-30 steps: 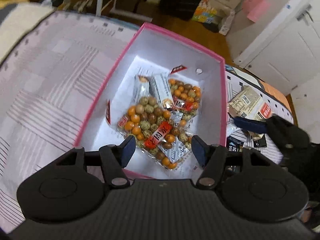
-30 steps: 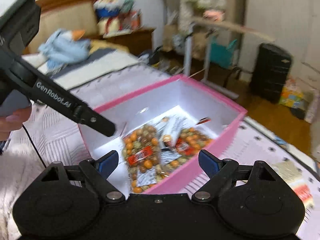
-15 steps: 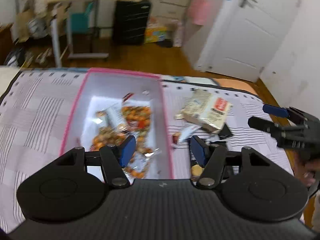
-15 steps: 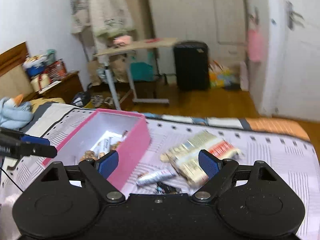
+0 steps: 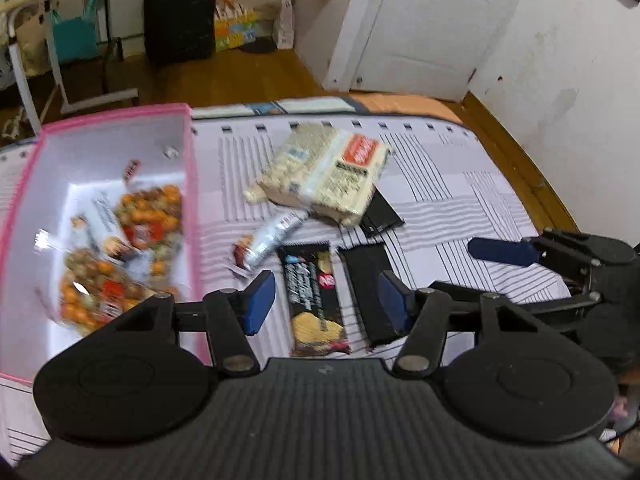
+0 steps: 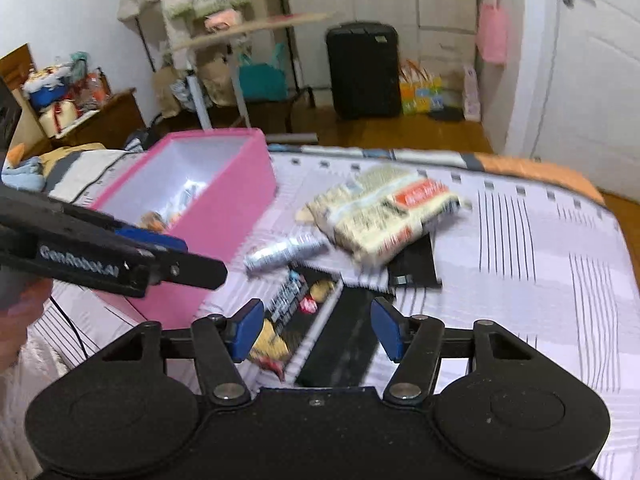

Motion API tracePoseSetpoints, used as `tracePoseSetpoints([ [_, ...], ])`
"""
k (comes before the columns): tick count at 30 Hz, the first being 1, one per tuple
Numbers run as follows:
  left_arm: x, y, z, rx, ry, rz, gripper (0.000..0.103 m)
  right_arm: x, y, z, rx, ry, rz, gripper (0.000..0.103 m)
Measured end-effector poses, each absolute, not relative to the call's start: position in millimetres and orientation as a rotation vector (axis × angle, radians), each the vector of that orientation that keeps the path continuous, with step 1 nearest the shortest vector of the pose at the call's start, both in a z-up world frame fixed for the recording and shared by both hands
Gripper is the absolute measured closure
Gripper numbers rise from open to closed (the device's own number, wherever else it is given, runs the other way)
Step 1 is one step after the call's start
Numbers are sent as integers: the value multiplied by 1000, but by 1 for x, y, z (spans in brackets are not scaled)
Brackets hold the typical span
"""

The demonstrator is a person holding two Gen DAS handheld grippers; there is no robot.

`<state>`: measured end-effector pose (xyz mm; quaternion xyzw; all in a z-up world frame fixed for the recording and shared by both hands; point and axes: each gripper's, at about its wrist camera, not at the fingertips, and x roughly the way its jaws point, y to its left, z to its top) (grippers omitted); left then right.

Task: Organize snacks
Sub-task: 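Move the left tool to a plain black bar and close on it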

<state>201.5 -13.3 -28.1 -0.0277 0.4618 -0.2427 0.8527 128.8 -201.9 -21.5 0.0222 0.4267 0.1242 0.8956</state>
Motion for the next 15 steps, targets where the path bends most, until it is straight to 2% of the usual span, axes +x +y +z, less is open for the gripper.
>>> tracePoseSetpoints([
  [4, 202, -20, -59, -73, 1007, -519, 48, 122, -203, -44, 28, 906, 231, 39],
  [10, 198, -37, -88, -95, 968, -562, 50, 123, -203, -76, 36, 950, 255, 38],
  [15, 207, -58, -122, -130, 1041, -607, 59, 127, -196, -104, -14, 935, 247, 35],
])
